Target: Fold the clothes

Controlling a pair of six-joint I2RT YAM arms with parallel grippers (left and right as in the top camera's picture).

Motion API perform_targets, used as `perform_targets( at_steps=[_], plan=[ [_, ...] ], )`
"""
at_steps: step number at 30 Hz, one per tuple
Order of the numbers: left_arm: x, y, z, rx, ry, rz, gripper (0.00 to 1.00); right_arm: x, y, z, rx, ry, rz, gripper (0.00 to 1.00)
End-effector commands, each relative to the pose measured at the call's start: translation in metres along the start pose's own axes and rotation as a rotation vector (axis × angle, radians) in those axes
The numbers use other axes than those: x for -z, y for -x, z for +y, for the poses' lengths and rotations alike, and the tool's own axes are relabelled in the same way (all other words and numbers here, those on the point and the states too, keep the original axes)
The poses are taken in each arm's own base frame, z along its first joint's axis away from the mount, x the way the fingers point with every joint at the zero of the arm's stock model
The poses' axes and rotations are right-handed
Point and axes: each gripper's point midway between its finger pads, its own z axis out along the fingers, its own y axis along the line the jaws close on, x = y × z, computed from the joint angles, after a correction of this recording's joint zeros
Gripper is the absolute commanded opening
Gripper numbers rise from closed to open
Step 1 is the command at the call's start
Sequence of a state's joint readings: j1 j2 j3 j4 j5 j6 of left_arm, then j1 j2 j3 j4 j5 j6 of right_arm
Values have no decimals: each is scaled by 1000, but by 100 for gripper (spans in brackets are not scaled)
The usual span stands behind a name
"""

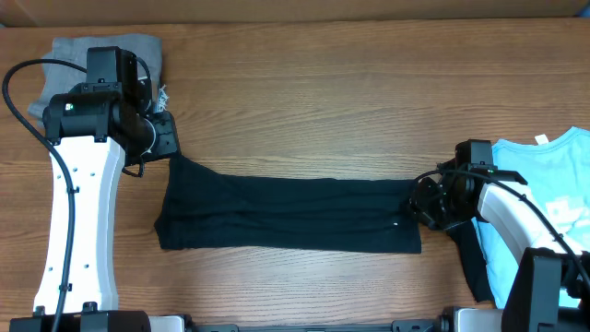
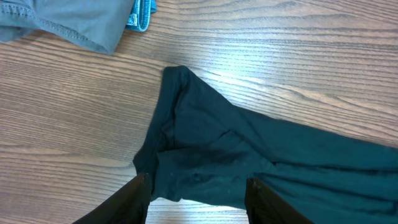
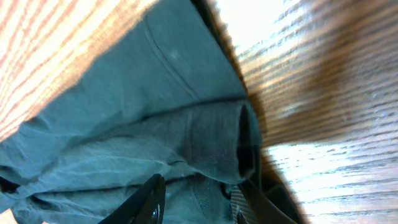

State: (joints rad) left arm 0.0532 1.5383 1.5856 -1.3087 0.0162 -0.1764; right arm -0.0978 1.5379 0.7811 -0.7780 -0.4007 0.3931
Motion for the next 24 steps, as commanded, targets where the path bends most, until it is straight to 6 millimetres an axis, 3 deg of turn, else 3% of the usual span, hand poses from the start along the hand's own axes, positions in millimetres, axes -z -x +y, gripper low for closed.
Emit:
perform_targets(
  at_steps=[1, 9, 16, 18, 24],
  plan=[
    [5, 4, -2, -14, -14, -21, 52, 15, 19, 12, 21, 14, -70, 38],
    [5, 4, -2, -14, -14, -24, 53, 23, 28, -6, 23, -32, -95, 41],
    [6, 8, -3, -14, -17, -39, 54, 30, 30, -24, -3, -39, -89, 51],
    [6, 9, -3, -14, -17, -41, 54, 29, 27, -24, 19, -36, -76, 53],
    [6, 8, -3, -14, -17, -40, 54, 9, 12, -30, -3, -23, 4, 70]
  ],
)
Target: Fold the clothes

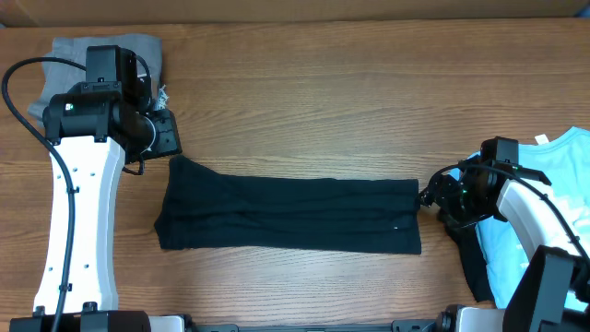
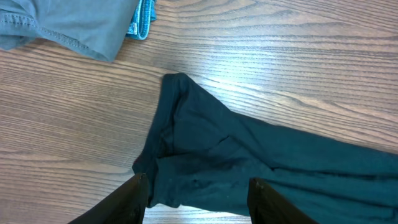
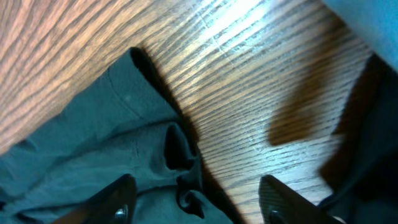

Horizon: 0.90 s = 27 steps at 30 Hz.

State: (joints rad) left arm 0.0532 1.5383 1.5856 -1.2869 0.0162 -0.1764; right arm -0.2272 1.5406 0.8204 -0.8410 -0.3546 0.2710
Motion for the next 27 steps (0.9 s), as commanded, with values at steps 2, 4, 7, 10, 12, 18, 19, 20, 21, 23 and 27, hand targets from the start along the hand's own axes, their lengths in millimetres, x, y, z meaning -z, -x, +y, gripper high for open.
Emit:
perform_targets(
  at_steps=[2, 4, 7, 10, 12, 18, 19, 20, 21, 23, 27],
  plan=[
    [5, 3, -2, -14, -13, -18, 55, -17, -12, 5, 4, 64, 76, 73],
    [5, 3, -2, -14, -13, -18, 55, -21, -17, 14, 28, 129, 106, 75],
    [5, 3, -2, -14, -13, -18, 55, -27, -23, 14, 37, 133, 144, 77],
    [5, 3, -2, -14, -13, -19, 55, -33, -26, 12, 37, 131, 155, 72],
    [5, 3, -2, -14, -13, -19, 56, -37, -29, 10, 35, 130, 161, 67],
    [5, 4, -2, -14, -14, -20, 56, -47, -45, 1, 11, 119, 188, 49],
    [5, 4, -2, -14, -14, -20, 56, -48, -45, 0, 12, 119, 186, 47],
    [5, 4, -2, -14, -14, -20, 56, -50, -45, -1, 14, 121, 181, 46],
    [5, 3, -2, -14, -14, -19, 56, -50, -45, -1, 15, 122, 179, 46],
    [5, 3, -2, -14, -14, -19, 56, -50, -43, 2, 22, 138, 172, 45],
    [5, 3, -2, -14, -15, -18, 56, -50, -35, 12, 38, 191, 142, 42]
  ],
)
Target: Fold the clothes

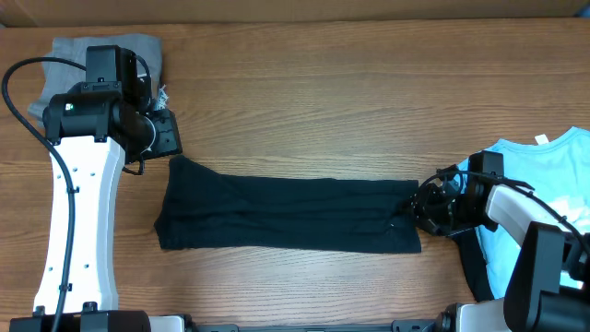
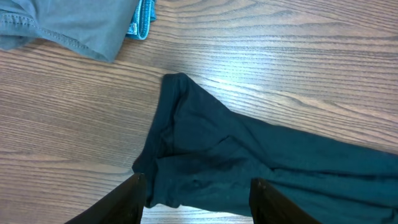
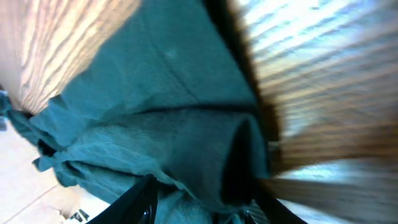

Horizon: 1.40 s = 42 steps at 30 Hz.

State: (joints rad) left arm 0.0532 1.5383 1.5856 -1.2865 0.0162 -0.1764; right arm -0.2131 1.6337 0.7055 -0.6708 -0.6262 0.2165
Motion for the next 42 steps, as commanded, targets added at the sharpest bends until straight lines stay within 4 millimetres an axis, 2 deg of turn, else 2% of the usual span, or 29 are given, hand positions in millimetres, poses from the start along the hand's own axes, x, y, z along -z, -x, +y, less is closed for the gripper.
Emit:
perform_targets(
  at_steps=[1, 3, 5, 9, 12, 14, 15, 17, 28, 30, 34, 38, 42],
  plan=[
    [5, 3, -2, -14, -18, -18, 56, -11, -6, -17, -30, -55, 14, 42],
    [5, 2, -6, -14, -36, -14, 56, -11, -3, -17, -45, -58, 2, 43],
    [6, 2, -6, -14, -39, -14, 56, -11, 0, -24, -93, -100, -17, 59],
    [5, 2, -6, -14, -39, -12, 56, -8, 1, -40, -175, -190, -41, 64],
    [6, 2, -6, -14, -39, -14, 56, -8, 3, -42, -189, -201, -56, 64],
    [6, 2, -6, -14, -39, -14, 56, -8, 5, -43, -227, -206, -68, 58],
    [6, 2, -6, -14, -39, -14, 56, -8, 6, -42, -229, -202, -72, 50],
    [6, 2, -6, -14, -39, -14, 56, -8, 7, -42, -226, -202, -75, 42],
    [5, 1, -6, -14, -38, -7, 55, -8, 9, -43, -210, -207, -84, 4],
    [5, 0, -6, -14, -37, -3, 55, -4, 13, -40, -203, -208, -94, 4],
    [5, -2, -5, -13, -36, 6, 55, 14, 23, -37, -194, -264, -140, 4],
    [5, -3, -5, -14, -35, 9, 54, 62, 43, -33, -172, -409, -260, 4],
    [5, -3, -5, -14, -35, 8, 54, 101, 57, -14, -144, -444, -358, 4]
  ],
)
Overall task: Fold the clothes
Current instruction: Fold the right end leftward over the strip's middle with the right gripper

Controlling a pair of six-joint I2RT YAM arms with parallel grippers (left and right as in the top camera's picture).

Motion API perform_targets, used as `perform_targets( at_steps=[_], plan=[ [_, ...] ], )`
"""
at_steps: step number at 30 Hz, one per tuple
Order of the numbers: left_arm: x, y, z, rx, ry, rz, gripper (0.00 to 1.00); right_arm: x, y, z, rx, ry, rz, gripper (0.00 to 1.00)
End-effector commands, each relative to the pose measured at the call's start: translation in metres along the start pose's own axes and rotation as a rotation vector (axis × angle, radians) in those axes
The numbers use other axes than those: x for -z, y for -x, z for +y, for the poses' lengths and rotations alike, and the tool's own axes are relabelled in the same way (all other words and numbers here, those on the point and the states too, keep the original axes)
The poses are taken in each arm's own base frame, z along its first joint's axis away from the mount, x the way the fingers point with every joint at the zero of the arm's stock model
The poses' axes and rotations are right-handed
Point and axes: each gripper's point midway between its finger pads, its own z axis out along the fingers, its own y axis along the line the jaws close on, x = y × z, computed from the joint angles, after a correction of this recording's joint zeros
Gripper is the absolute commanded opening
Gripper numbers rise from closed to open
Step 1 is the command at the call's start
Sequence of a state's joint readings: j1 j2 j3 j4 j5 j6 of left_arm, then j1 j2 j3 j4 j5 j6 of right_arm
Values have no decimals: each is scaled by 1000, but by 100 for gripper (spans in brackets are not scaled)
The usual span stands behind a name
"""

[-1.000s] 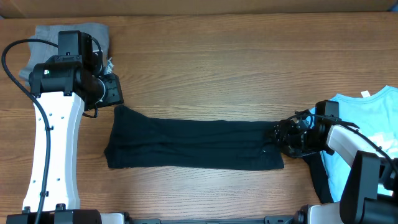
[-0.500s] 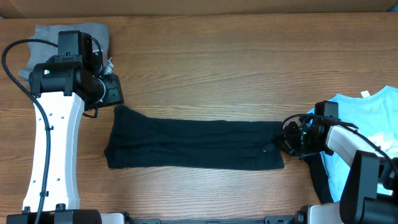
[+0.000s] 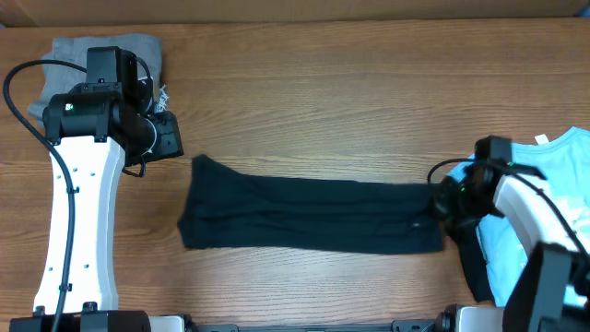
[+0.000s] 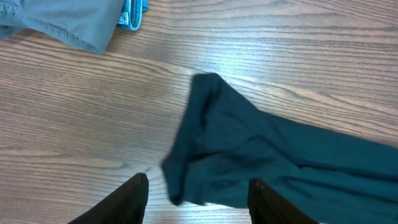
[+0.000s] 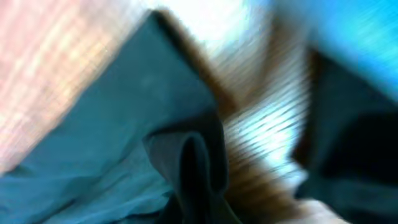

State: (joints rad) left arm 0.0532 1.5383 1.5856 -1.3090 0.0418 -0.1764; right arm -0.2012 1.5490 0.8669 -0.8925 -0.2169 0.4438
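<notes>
A long dark teal garment (image 3: 313,214) lies stretched left to right across the wooden table (image 3: 323,101). My right gripper (image 3: 441,207) is at its right end, shut on a bunched fold of the cloth (image 5: 193,168); that wrist view is blurred. My left gripper (image 3: 164,138) hovers open just beyond the garment's left end (image 4: 205,124), its dark fingers (image 4: 134,199) wide apart with nothing between them.
A folded grey garment (image 3: 101,46) with a bit of light blue cloth (image 4: 132,14) beside it lies at the back left corner. A light blue shirt (image 3: 553,203) lies at the right edge over another dark garment (image 3: 472,267).
The whole dark garment has shifted to the right along the table, together with my right gripper holding its right end. The left arm has stayed in place, open.
My right gripper was on the garment's right end, then stood open to the right of it, then was back on the end fold. Now it holds that fold and the garment lies further right. The left gripper stayed open near the left end.
</notes>
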Motion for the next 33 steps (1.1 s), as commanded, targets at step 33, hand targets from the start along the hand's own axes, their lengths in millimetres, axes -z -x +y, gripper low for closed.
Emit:
perform_targets(
  at_steps=[33],
  plan=[
    [6, 4, -2, -15, -14, -23, 54, -12, -123, 167, 522, 78, -8, 4]
  ],
)
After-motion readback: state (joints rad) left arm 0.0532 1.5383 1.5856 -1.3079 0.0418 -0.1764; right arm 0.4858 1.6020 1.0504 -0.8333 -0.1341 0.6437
